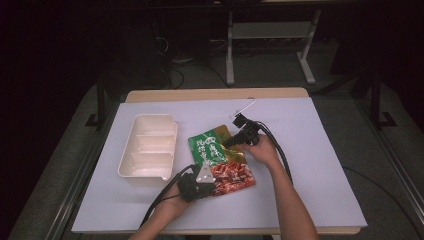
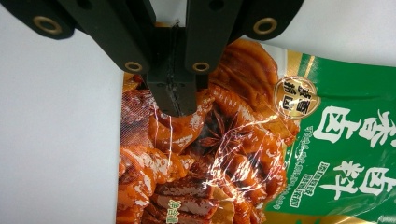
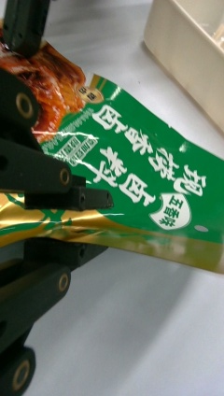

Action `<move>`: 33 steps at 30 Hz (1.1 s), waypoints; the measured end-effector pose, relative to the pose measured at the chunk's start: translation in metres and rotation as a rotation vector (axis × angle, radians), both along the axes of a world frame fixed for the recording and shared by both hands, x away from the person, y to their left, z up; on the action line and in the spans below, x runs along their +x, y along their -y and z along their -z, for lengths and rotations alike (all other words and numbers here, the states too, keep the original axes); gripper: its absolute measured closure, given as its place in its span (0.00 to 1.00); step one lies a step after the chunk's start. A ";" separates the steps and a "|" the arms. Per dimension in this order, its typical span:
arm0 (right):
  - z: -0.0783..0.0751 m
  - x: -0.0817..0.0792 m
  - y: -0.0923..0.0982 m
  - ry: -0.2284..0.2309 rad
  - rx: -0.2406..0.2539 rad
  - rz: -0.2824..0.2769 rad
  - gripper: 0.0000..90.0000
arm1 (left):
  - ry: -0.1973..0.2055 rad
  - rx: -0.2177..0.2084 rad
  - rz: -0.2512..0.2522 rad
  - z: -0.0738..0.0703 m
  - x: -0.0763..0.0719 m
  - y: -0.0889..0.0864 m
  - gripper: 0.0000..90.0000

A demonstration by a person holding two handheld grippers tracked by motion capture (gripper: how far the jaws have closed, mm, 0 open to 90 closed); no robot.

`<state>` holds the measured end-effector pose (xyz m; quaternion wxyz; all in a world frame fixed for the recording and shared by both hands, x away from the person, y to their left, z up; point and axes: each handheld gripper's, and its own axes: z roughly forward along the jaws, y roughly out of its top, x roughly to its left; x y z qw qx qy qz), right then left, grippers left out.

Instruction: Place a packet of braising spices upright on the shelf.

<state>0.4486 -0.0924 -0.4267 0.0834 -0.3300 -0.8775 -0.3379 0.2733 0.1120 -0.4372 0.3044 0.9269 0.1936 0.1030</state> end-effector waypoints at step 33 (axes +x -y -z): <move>-0.020 -0.013 0.000 0.062 -0.003 -0.003 0.99 | -0.011 -0.139 -0.011 -0.006 -0.003 -0.015 0.87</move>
